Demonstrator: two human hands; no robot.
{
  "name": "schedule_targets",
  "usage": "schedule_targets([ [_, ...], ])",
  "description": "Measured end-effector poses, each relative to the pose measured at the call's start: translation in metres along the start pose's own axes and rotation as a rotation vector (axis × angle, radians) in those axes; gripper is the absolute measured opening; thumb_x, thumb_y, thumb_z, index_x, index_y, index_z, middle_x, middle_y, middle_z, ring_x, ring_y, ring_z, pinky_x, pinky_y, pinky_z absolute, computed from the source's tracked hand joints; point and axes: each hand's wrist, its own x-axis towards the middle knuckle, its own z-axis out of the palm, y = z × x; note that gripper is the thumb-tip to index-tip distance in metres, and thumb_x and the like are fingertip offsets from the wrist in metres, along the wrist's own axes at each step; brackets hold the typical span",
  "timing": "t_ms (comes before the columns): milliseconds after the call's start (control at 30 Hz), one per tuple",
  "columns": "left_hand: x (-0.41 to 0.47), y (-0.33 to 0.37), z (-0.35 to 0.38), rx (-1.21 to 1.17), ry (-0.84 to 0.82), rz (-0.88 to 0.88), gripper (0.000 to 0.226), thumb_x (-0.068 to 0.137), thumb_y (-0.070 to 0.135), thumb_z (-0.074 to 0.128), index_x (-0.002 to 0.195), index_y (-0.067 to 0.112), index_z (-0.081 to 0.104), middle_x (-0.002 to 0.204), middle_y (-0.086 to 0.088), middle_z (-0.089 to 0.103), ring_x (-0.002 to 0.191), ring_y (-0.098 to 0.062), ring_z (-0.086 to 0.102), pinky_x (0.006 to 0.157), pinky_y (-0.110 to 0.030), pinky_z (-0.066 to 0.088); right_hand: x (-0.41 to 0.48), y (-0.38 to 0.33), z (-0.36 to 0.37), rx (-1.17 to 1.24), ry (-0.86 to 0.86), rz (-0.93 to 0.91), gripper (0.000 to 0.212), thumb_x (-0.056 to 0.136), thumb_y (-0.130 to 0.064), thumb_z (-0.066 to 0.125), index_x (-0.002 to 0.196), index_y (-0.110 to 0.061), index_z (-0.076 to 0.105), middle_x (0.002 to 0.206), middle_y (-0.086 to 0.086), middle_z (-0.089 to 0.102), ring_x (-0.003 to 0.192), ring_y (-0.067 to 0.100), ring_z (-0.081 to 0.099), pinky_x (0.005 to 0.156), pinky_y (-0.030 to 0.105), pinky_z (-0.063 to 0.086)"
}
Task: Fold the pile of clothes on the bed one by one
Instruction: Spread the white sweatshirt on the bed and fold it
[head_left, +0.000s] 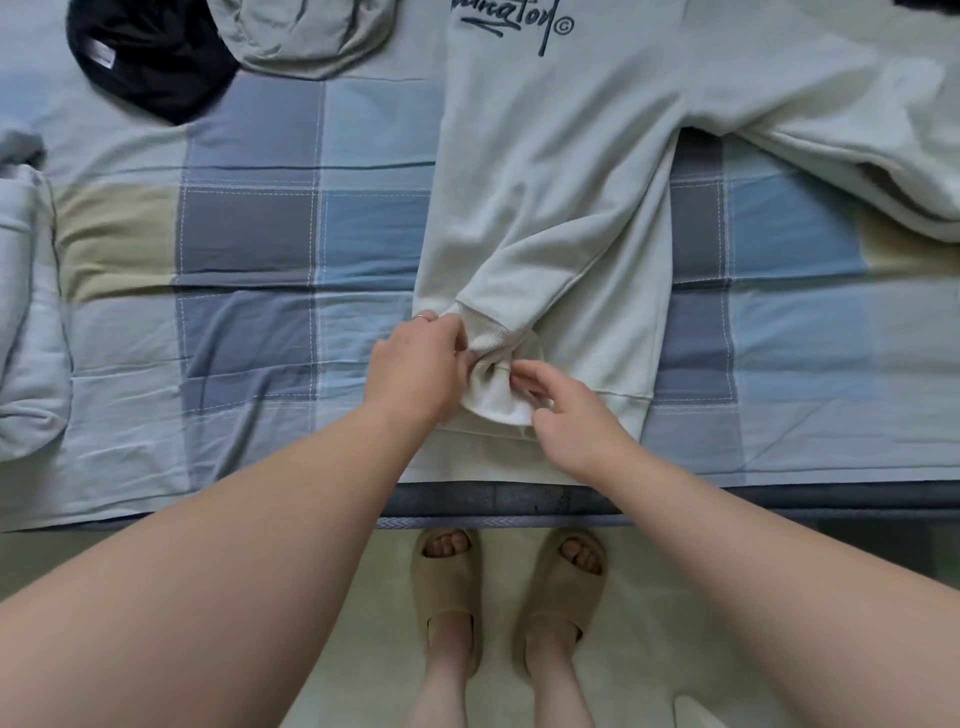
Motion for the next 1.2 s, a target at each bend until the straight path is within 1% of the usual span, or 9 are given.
schedule_targets([
  [100, 0.002, -0.002, -0.012, -0.296, 0.120, -0.110, 0.009, 0.101, 0.022, 0.051, 0.097, 0.015, 0.049, 0.095, -0.005, 0.057, 0.088, -0.028, 0.053, 0.075, -0.041, 0.040, -0.001, -0.003, 0.003, -0.195, 0.092, -0.074, 0.068, 0.090, 0.003, 0.040, 0.154, -0.020, 0.037, 0.155, -0.003, 0.040, 0.142, 0.011, 0.036, 0.119, 0.025, 0.025],
  [267, -0.001, -0.022, -0.060, -0.538, 0.411, -0.242, 0.006, 0.103, 0.017, 0.039, 0.101, 0.013, 0.041, 0.078, 0.006, 0.048, 0.069, -0.006, 0.046, 0.059, -0.034, 0.028, 0.002, -0.032, 0.029, -0.329, 0.043, -0.123, 0.077, 0.094, -0.002, 0.041, 0.162, -0.023, 0.009, 0.169, -0.004, 0.006, 0.154, 0.020, 0.012, 0.125, 0.034, 0.012],
  [433, 0.012, -0.048, -0.099, -0.511, 0.506, -0.337, 0.009, 0.103, 0.017, 0.036, 0.105, 0.020, 0.044, 0.082, 0.012, 0.051, 0.072, -0.003, 0.049, 0.056, -0.020, 0.033, 0.019, -0.063, 0.055, -0.405, -0.272, -0.127, 0.066, 0.094, -0.007, 0.044, 0.156, -0.028, 0.033, 0.160, -0.004, 0.037, 0.146, 0.020, 0.034, 0.119, 0.036, 0.030],
  [533, 0.014, -0.059, -0.108, -0.532, 0.508, -0.354, 0.010, 0.103, 0.017, 0.036, 0.105, 0.018, 0.046, 0.083, 0.012, 0.052, 0.074, -0.004, 0.050, 0.066, -0.033, 0.037, 0.026, -0.068, 0.066, -0.421, -0.005, -0.140, 0.054, 0.094, -0.011, 0.045, 0.147, -0.022, 0.047, 0.150, -0.001, 0.047, 0.138, 0.021, 0.042, 0.114, 0.036, 0.036],
  [633, 0.009, -0.062, -0.108, -0.535, 0.490, -0.284, 0.013, 0.103, 0.017, 0.038, 0.105, 0.019, 0.051, 0.083, 0.016, 0.054, 0.078, -0.012, 0.054, 0.069, -0.030, 0.036, 0.032, -0.068, 0.077, -0.455, -0.003, -0.101, 0.068, 0.094, -0.011, 0.046, 0.158, -0.018, 0.024, 0.163, 0.005, 0.024, 0.148, 0.026, 0.026, 0.122, 0.038, 0.023],
  [767, -0.002, -0.055, -0.107, -0.574, 0.495, -0.175, 0.015, 0.102, 0.014, 0.040, 0.104, 0.020, 0.053, 0.084, 0.019, 0.056, 0.087, -0.018, 0.056, 0.077, -0.034, 0.043, 0.030, -0.073, 0.096, -0.298, -0.456, -0.047, 0.077, 0.089, -0.001, 0.041, 0.159, -0.027, 0.025, 0.164, -0.006, 0.027, 0.150, 0.016, 0.027, 0.118, 0.021, 0.020],
  [833, -0.008, -0.048, -0.106, -0.614, 0.476, -0.146, 0.015, 0.102, 0.011, 0.041, 0.104, 0.017, 0.055, 0.084, 0.016, 0.057, 0.089, -0.022, 0.058, 0.081, -0.041, 0.047, 0.026, -0.073, 0.092, -0.162, -0.395, -0.028, 0.069, 0.087, 0.007, 0.038, 0.152, -0.019, 0.044, 0.156, -0.002, 0.043, 0.145, 0.014, 0.038, 0.116, 0.017, 0.026],
  [967, -0.020, -0.023, -0.099, -0.665, 0.353, -0.069, 0.016, 0.102, 0.011, 0.042, 0.101, 0.016, 0.057, 0.083, 0.008, 0.060, 0.079, -0.018, 0.053, 0.075, -0.040, 0.044, 0.017, -0.078, 0.047, 0.388, -0.019, 0.161, 0.035, 0.095, 0.001, 0.049, 0.125, -0.008, 0.066, 0.106, 0.001, 0.074, 0.104, 0.016, 0.067, 0.077, 0.012, 0.050],
  [1200, -0.039, 0.054, -0.060, -0.614, 0.011, 0.091, 0.013, 0.103, 0.016, 0.046, 0.103, 0.021, 0.058, 0.069, 0.011, 0.054, 0.070, -0.021, 0.050, 0.068, -0.036, 0.042, -0.003, -0.074, -0.061, 0.928, 0.096, 0.293, 0.051, 0.104, -0.052, 0.040, 0.118, -0.010, 0.065, 0.109, 0.009, 0.076, 0.100, 0.026, 0.073, 0.092, 0.043, 0.054],
])
